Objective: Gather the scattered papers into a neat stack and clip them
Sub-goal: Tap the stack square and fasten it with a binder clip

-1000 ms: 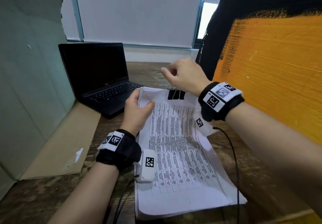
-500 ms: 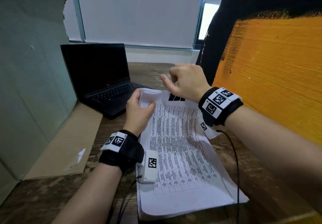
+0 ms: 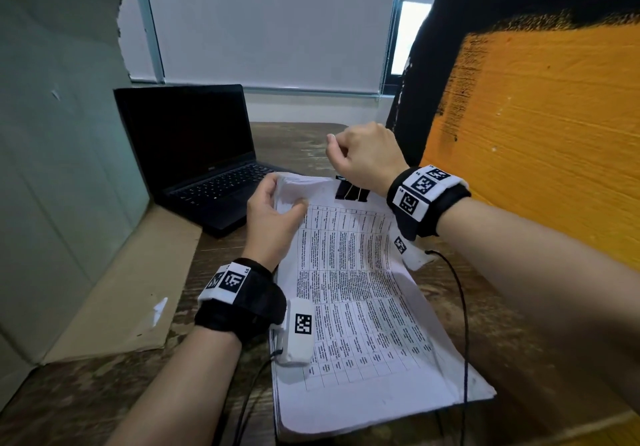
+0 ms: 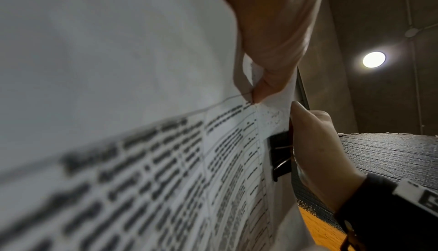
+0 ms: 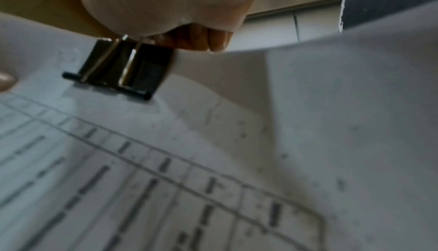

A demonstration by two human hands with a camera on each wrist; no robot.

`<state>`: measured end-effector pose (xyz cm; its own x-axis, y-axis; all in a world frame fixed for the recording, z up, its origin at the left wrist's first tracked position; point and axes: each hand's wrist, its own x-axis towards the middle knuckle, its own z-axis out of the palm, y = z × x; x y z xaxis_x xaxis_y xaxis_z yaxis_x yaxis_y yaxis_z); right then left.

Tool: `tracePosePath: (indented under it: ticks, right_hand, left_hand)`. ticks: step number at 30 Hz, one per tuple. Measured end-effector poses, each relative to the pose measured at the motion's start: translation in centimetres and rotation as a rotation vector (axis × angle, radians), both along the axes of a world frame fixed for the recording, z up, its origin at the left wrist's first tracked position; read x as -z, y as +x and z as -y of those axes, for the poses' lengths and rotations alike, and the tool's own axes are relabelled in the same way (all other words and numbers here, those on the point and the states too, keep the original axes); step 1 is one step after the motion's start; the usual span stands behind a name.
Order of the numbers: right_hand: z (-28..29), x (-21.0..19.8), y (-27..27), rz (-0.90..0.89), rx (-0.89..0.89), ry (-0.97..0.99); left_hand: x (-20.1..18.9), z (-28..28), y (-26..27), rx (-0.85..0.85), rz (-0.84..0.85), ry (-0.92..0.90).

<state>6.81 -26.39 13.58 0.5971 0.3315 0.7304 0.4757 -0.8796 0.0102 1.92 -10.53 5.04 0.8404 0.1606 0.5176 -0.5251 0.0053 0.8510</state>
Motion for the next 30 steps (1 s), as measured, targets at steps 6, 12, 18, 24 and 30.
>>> tracePosePath:
  ticks: [6, 12, 18, 24, 30]
  right_hand:
    - [-0.2, -0.3, -0.8, -0.05, 0.039, -0.025]
    - [5.6, 2.8, -3.6, -0.2, 0.158, 0.223]
    - [10.7, 10.5, -10.9, -1.176, -0.132, 0.859]
    - [7.9, 11.1, -14.1, -1.1, -0.439, 1.212]
    - [7.4, 10.5, -11.2, -1.186, 0.077, 0.756]
  left_hand:
    - [0.0, -0.1, 0.1, 0.001, -0.021, -0.04]
    - [-0.7, -1.3, -0.1, -0.013, -0.091, -0.078]
    - [-2.2, -1.4, -0.8, -0.059, -0.189, -0.195]
    - [-1.3, -0.2, -2.2, -0.023, -0.475, -0.037]
    - [3.0, -0.8, -5.7, -0.033, -0.818, 0.307]
